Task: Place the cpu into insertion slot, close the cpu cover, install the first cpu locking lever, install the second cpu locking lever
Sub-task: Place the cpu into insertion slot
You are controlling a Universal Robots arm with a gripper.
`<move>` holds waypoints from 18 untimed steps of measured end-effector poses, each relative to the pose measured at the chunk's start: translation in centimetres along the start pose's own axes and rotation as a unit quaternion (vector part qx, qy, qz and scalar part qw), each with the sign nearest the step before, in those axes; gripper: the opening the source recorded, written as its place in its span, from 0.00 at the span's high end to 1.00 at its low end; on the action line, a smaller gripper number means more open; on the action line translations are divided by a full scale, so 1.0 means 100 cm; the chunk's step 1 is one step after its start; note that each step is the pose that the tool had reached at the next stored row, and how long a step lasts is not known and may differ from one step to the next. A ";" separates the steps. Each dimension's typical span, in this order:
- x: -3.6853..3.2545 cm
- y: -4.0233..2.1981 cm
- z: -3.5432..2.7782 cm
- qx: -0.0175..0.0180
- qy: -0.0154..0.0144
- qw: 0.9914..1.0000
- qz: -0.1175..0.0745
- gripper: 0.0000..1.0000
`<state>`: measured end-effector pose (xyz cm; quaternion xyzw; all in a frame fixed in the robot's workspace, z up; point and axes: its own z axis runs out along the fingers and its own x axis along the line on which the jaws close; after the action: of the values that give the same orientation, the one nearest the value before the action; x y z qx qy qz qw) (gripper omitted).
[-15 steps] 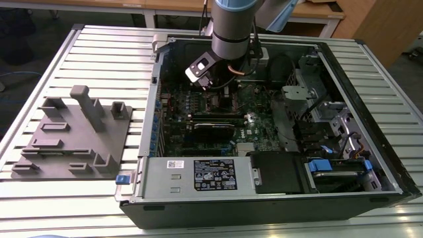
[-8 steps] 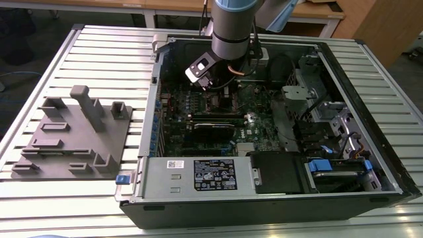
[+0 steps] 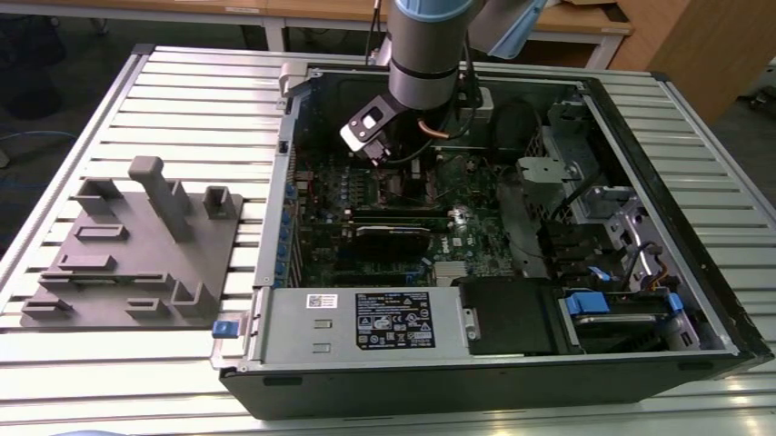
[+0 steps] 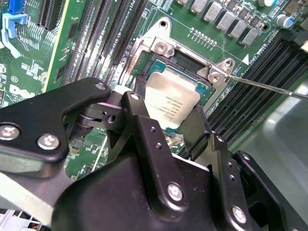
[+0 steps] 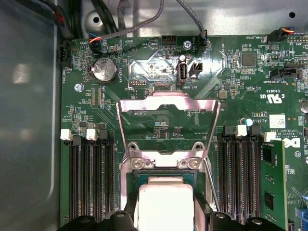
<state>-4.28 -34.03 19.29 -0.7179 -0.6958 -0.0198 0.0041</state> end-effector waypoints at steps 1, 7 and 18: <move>-0.0001 0.0000 0.0006 0.000 0.000 1.000 0.000 0.46; -0.0001 -0.0001 0.0020 0.000 0.000 1.000 0.000 0.46; 0.0000 0.0000 0.0025 0.000 0.000 1.000 0.000 0.39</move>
<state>-4.28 -34.03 19.04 -0.7179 -0.6958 -0.0202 0.0043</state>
